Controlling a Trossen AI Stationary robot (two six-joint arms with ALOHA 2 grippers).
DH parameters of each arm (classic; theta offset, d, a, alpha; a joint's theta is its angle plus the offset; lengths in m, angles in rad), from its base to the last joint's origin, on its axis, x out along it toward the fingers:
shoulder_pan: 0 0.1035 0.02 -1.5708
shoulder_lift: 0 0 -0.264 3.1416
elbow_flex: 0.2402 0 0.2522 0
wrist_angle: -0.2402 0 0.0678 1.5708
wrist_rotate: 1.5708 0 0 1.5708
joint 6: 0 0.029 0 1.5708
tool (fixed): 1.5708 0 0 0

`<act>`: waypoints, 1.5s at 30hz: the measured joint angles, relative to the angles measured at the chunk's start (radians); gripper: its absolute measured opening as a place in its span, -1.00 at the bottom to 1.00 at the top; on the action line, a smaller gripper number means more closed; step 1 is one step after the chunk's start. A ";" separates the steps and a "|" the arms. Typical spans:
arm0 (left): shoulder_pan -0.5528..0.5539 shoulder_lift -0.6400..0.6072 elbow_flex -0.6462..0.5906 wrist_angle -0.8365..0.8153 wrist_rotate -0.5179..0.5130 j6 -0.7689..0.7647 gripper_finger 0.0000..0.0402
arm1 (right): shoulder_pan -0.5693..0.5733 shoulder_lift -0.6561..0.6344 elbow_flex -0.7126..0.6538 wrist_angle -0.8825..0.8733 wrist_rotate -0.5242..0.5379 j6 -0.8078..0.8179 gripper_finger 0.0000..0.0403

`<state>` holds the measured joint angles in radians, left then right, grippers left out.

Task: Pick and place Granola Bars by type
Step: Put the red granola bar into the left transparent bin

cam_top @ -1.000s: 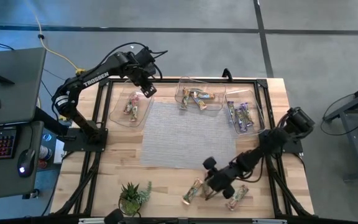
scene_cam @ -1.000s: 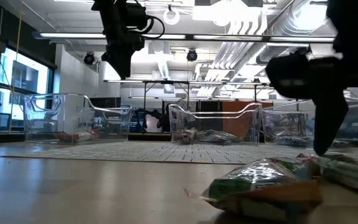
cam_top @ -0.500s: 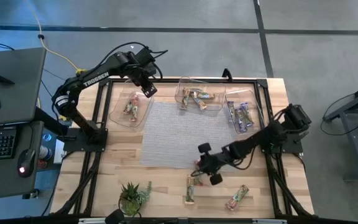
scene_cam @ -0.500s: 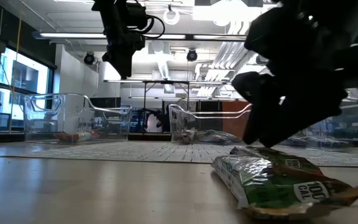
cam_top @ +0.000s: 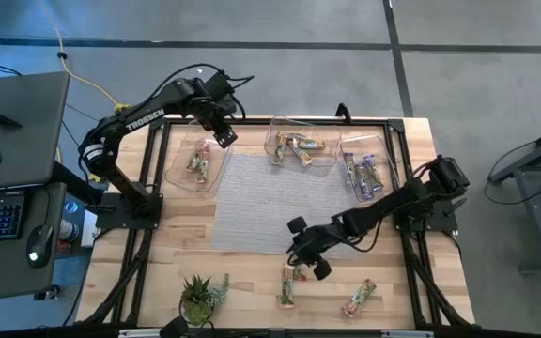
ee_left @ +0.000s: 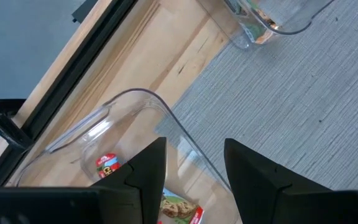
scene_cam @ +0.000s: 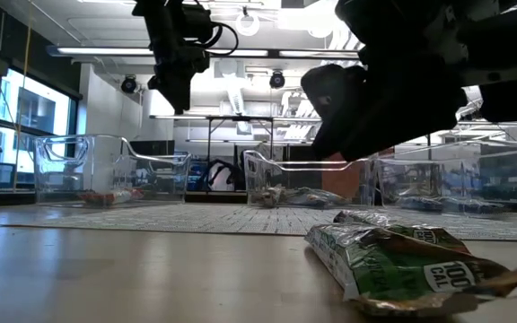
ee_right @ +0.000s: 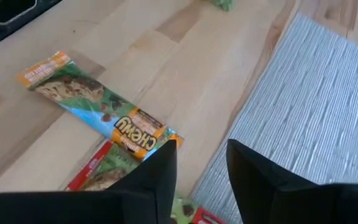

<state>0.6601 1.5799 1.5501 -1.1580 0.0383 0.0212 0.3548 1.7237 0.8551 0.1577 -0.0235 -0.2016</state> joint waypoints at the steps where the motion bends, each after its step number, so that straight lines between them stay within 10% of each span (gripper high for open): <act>1: 0.000 0.000 0.000 0.000 0.000 0.000 -0.22 | -0.002 0.000 0.000 0.002 0.000 -0.011 -0.38; 28: 0.000 0.000 0.000 -0.003 0.001 0.000 -0.22 | -0.006 0.000 0.001 -0.122 -0.077 -0.074 -0.07; 45: 0.000 0.000 0.000 -0.002 0.004 -0.004 -0.22 | -0.029 0.063 0.001 -0.164 -0.141 -0.516 0.04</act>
<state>0.6603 1.5799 1.5501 -1.1603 0.0422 0.0174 0.3261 1.7864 0.8557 -0.0058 -0.1645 -0.7172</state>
